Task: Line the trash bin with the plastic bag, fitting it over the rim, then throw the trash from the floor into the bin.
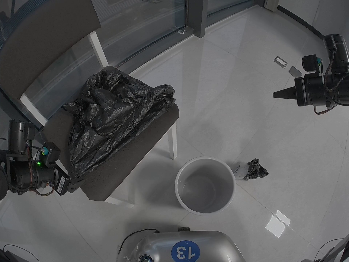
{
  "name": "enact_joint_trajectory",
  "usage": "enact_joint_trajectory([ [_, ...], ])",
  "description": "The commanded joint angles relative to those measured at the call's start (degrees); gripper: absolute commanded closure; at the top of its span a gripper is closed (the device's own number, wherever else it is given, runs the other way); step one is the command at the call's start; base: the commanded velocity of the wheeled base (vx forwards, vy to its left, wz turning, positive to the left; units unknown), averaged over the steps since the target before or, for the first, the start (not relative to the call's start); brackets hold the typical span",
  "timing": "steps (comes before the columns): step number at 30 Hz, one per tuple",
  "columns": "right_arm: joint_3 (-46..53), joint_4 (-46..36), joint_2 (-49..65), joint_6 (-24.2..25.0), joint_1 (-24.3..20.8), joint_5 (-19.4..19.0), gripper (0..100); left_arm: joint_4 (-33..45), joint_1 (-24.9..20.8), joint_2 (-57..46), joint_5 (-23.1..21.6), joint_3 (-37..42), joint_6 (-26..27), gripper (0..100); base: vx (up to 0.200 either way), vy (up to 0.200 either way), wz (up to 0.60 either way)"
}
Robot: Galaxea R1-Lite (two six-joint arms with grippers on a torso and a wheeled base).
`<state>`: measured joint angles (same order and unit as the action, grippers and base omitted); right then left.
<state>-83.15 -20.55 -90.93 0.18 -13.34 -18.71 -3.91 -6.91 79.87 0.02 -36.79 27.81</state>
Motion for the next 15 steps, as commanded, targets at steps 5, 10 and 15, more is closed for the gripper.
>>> enact_joint_trajectory([
  [5, 0.01, -0.01, 0.14, -0.01, -1.08, -0.01, 100, -0.13, 0.23, 0.72, 0.68, -0.21, 2.25, 0, 0.0, 0.0, 0.0],
  [10, 0.01, 0.07, -0.04, -0.09, -1.08, -0.01, 100, -0.13, 0.23, 1.43, 0.94, 0.05, 2.78, 0, 0.0, 0.0, 0.0],
  [15, 0.36, 0.51, -0.13, -0.01, -1.08, -0.01, 100, -0.13, 1.02, 2.3, 0.94, -0.47, 2.87, 0, 0.0, 0.0, 0.0],
])
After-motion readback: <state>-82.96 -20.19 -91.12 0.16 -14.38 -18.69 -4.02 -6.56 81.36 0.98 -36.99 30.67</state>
